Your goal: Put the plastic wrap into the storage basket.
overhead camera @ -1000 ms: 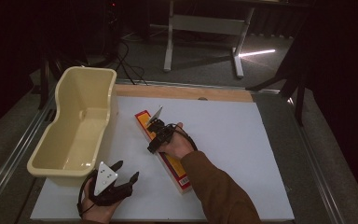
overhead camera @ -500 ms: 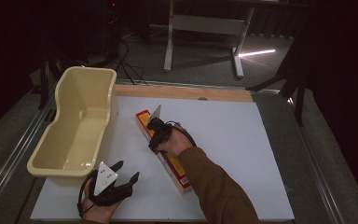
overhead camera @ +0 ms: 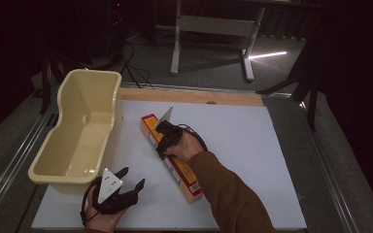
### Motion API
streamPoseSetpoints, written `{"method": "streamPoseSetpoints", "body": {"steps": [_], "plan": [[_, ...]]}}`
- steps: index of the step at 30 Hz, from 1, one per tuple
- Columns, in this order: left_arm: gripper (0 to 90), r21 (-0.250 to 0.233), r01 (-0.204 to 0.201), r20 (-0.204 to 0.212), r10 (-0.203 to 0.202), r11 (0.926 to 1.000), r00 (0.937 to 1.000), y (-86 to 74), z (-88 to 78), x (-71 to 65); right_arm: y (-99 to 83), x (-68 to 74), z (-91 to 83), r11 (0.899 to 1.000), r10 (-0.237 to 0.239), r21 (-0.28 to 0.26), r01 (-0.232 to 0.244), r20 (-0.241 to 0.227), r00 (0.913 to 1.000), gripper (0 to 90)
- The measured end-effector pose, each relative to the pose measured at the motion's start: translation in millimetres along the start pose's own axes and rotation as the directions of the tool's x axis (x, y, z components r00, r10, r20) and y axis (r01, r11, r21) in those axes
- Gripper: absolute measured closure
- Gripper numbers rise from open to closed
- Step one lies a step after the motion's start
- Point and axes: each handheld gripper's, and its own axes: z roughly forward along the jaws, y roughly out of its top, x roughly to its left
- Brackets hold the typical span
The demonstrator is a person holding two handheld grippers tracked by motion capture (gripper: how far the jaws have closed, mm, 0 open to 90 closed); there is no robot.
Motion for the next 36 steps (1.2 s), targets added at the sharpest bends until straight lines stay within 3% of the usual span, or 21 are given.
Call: {"method": "streamPoseSetpoints", "body": {"steps": [9,16,21,27,31,32,33,34,36], "plan": [[34.2,0.001,0.0,0.002,0.0,1.0,1.0,-0.3,0.8,-0.5,-2.2,-4.4,-13.1,1.0,0.013,-0.023,-0.015,-0.079,0.9968,39.2],[34.3,0.002,0.002,0.005,-0.002,1.0,1.0,-0.4,1.7,-1.4,-3.7,-4.8,-31.3,0.997,0.016,-0.075,-0.026,-0.126,0.9919,39.3],[34.3,0.004,0.001,0.007,-0.001,1.0,1.0,-0.5,2.2,-1.6,-5.0,-4.3,-47.8,0.992,0.019,-0.117,-0.043,-0.196,0.9804,39.3],[34.3,0.007,-0.002,0.006,0.002,1.0,1.0,-0.6,2.3,-1.4,-5.6,-4.3,-64.6,0.982,0.023,-0.178,-0.067,-0.237,0.9713,39.4],[34.4,0.008,-0.005,0.005,0.004,1.0,1.0,-0.6,2.6,-1.8,-6.3,-4.3,-82.5,0.971,0.025,-0.219,-0.095,-0.302,0.9529,39.4],[34.4,0.008,-0.005,0.005,0.004,1.0,1.0,-0.6,2.6,-1.8,-6.3,-4.3,-82.5,0.971,0.025,-0.219,-0.095,-0.302,0.9529,39.4],[34.4,0.005,-0.005,0.005,0.005,1.0,1.0,-0.6,2.6,-2.3,-7.1,-2.4,-92.2,0.962,0.025,-0.248,-0.11,-0.322,0.9465,39.4],[34.4,0.005,-0.005,0.005,0.005,1.0,1.0,-0.6,2.6,-2.3,-7.1,-2.4,-92.2,0.962,0.025,-0.248,-0.11,-0.322,0.9465,39.4],[34.4,0.005,-0.006,0.006,0.006,1.0,1.0,-0.6,2.9,-2.5,-7.2,-1.2,-99.4,0.953,0.029,-0.273,-0.129,-0.342,0.9392,39.4]]}}
